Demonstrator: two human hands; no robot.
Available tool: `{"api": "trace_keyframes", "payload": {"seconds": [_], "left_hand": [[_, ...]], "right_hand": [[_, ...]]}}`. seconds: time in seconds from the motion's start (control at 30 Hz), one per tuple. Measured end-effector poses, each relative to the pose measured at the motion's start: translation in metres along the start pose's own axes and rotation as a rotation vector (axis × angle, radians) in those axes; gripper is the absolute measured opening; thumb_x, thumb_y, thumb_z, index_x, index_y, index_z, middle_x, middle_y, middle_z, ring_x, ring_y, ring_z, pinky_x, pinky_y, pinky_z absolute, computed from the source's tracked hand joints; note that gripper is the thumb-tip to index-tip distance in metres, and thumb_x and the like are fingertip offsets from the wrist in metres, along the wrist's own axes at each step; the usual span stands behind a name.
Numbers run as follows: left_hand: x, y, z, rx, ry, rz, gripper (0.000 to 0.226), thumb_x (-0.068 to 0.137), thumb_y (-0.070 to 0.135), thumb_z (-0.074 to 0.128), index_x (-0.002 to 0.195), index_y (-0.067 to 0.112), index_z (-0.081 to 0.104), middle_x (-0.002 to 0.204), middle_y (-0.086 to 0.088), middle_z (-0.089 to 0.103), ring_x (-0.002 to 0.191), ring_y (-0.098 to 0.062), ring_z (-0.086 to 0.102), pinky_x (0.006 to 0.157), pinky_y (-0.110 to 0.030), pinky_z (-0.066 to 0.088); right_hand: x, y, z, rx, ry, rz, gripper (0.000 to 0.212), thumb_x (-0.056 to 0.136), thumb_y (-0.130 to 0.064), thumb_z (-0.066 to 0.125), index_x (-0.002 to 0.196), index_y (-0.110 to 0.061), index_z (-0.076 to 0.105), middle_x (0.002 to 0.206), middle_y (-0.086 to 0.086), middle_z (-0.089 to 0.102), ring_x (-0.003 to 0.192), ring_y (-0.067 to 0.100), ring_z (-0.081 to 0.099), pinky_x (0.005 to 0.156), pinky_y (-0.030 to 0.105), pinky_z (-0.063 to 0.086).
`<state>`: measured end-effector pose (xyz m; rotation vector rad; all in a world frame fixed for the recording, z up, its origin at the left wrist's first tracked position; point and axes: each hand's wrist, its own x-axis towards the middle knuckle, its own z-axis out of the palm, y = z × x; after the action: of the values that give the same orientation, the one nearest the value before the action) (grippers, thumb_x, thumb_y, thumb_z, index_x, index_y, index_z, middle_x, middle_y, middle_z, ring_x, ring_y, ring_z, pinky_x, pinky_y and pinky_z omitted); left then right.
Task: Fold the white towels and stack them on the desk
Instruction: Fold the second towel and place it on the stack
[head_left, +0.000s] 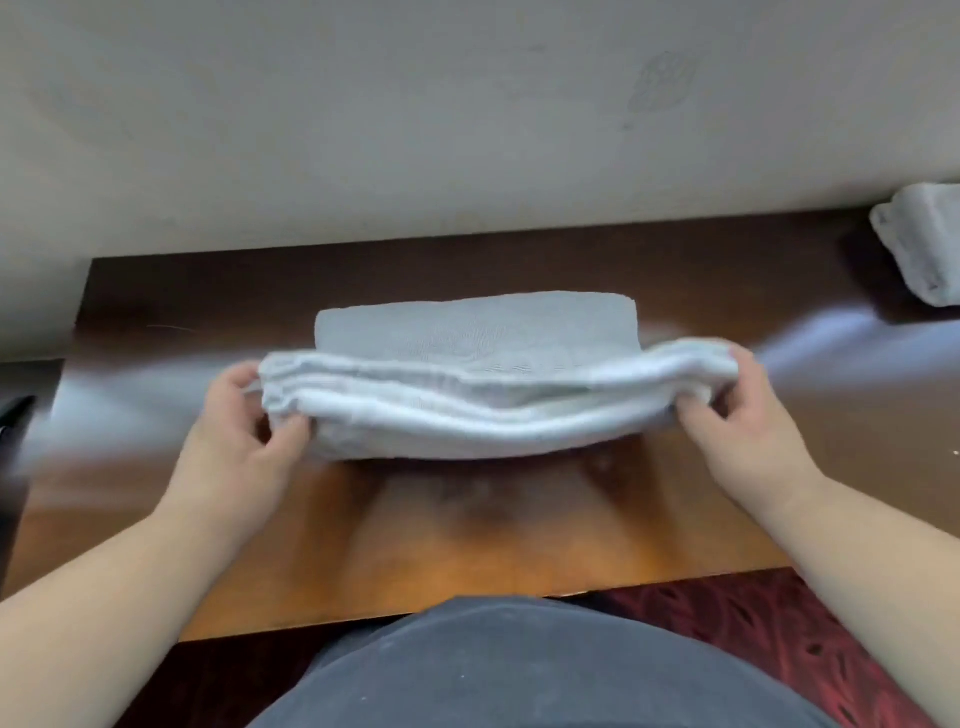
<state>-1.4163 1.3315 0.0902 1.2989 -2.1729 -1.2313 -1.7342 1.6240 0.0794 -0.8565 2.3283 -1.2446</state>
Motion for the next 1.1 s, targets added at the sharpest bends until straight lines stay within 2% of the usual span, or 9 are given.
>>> {"api": "trace_keyframes", "payload": {"seconds": [0.07, 0.2, 0.3, 0.43, 0.53, 0.67, 0.73, 0.87, 1.1], "left_hand": [[0.028, 0.008, 0.012, -0.081, 0.077, -0.048, 0.030, 0.083, 0.050, 0.052, 0.108, 0.034, 0.051, 0.090, 0.012, 0.071, 0.083, -0.002, 0.067, 0.072, -0.034, 0.052], [0.070, 0.013, 0.036, -0.001, 0.245, -0.208, 0.036, 0.087, 0.065, 0.036, 0.099, 0.034, 0.051, 0.081, 0.013, 0.058, 0.073, -0.002, 0.054, 0.063, -0.030, 0.037], [0.100, 0.010, 0.045, 0.058, 0.251, -0.274, 0.031, 0.089, 0.062, 0.035, 0.103, 0.036, 0.046, 0.083, 0.014, 0.052, 0.080, -0.018, 0.054, 0.076, -0.035, 0.039], [0.138, 0.006, 0.048, 0.211, 0.138, -0.355, 0.041, 0.095, 0.059, 0.033, 0.115, 0.027, 0.051, 0.096, -0.001, 0.052, 0.088, -0.028, 0.048, 0.079, -0.035, 0.034], [0.153, 0.008, 0.054, 0.266, 0.056, -0.414, 0.052, 0.096, 0.059, 0.034, 0.128, 0.020, 0.051, 0.104, -0.004, 0.051, 0.095, -0.031, 0.050, 0.082, -0.035, 0.035], [0.142, 0.012, 0.045, 0.027, 0.135, -0.438, 0.060, 0.088, 0.070, 0.042, 0.135, 0.033, 0.046, 0.104, 0.008, 0.055, 0.090, -0.019, 0.057, 0.085, -0.035, 0.046], [0.116, 0.007, 0.043, -0.074, 0.181, -0.454, 0.072, 0.080, 0.076, 0.045, 0.140, 0.037, 0.040, 0.102, 0.014, 0.054, 0.086, -0.010, 0.055, 0.081, -0.031, 0.041], [0.090, -0.009, 0.059, 0.017, 0.153, -0.440, 0.073, 0.076, 0.076, 0.052, 0.134, 0.033, 0.041, 0.116, 0.010, 0.055, 0.086, -0.010, 0.057, 0.070, -0.024, 0.038], [0.123, -0.005, 0.060, 0.198, 0.034, -0.483, 0.074, 0.081, 0.067, 0.061, 0.139, 0.033, 0.030, 0.114, 0.001, 0.055, 0.079, -0.018, 0.057, 0.077, -0.037, 0.046]], "right_hand": [[0.029, -0.007, 0.014, 0.017, 0.055, 0.066, 0.035, 0.091, -0.050, 0.056, 0.124, -0.045, 0.045, 0.111, -0.030, 0.061, 0.100, -0.017, 0.057, 0.075, -0.001, 0.040], [0.077, -0.002, 0.047, 0.025, 0.188, 0.236, 0.032, 0.092, -0.057, 0.046, 0.113, -0.035, 0.055, 0.102, -0.014, 0.066, 0.095, 0.004, 0.062, 0.080, 0.029, 0.048], [0.102, 0.001, 0.060, -0.006, 0.246, 0.307, 0.029, 0.091, -0.061, 0.043, 0.105, -0.037, 0.053, 0.092, -0.015, 0.063, 0.085, 0.000, 0.058, 0.069, 0.026, 0.044], [0.129, 0.004, 0.069, -0.139, 0.231, 0.343, 0.028, 0.098, -0.055, 0.040, 0.102, -0.030, 0.050, 0.082, -0.013, 0.057, 0.075, 0.003, 0.052, 0.058, 0.028, 0.035], [0.141, 0.006, 0.076, -0.194, 0.198, 0.401, 0.029, 0.099, -0.052, 0.041, 0.102, -0.024, 0.051, 0.082, -0.012, 0.054, 0.077, 0.016, 0.054, 0.067, 0.032, 0.034], [0.133, -0.002, 0.067, -0.036, 0.222, 0.507, 0.048, 0.085, -0.071, 0.048, 0.114, -0.033, 0.048, 0.094, -0.016, 0.056, 0.089, 0.011, 0.058, 0.073, 0.031, 0.047], [0.114, -0.002, 0.062, 0.045, 0.214, 0.511, 0.066, 0.076, -0.078, 0.051, 0.127, -0.038, 0.042, 0.101, -0.018, 0.057, 0.091, 0.002, 0.058, 0.077, 0.031, 0.051], [0.098, 0.004, 0.073, -0.053, 0.157, 0.459, 0.067, 0.078, -0.070, 0.059, 0.132, -0.036, 0.038, 0.105, -0.023, 0.055, 0.089, -0.004, 0.056, 0.067, 0.016, 0.039], [0.105, 0.007, 0.079, -0.135, 0.136, 0.460, 0.045, 0.086, -0.063, 0.056, 0.120, -0.042, 0.035, 0.105, -0.015, 0.060, 0.095, 0.019, 0.064, 0.085, 0.043, 0.053]]}}
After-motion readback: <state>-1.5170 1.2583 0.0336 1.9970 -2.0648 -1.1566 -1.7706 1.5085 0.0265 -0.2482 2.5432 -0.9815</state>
